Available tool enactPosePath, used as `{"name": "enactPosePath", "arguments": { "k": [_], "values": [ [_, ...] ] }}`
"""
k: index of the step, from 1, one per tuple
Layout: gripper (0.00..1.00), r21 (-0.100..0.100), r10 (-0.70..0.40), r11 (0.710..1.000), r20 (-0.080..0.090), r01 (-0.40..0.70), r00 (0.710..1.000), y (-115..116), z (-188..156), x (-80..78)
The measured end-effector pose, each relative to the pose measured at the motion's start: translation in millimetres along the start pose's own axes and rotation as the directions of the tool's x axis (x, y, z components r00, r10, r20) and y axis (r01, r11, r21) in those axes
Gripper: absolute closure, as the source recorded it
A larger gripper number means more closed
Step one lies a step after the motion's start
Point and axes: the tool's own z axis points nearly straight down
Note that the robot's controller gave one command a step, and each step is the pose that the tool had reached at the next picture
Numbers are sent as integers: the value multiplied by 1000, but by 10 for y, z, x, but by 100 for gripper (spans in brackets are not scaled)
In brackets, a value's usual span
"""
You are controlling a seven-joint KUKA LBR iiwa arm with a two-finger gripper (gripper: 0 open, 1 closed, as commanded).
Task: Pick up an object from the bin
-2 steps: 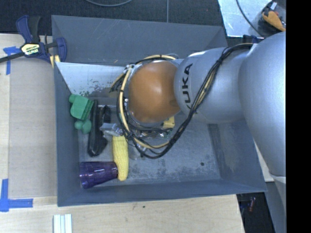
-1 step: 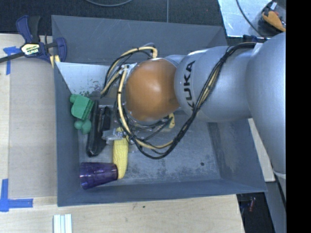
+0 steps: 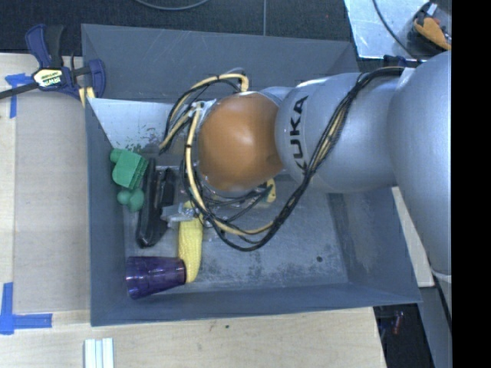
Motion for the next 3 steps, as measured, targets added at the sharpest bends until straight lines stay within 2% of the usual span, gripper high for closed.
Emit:
{"name": "enactPosePath", "arguments": {
  "k": [3],
  "values": [
    [100, 6, 8, 1000, 6, -8, 1000, -14, -136, 4]
  ]
}}
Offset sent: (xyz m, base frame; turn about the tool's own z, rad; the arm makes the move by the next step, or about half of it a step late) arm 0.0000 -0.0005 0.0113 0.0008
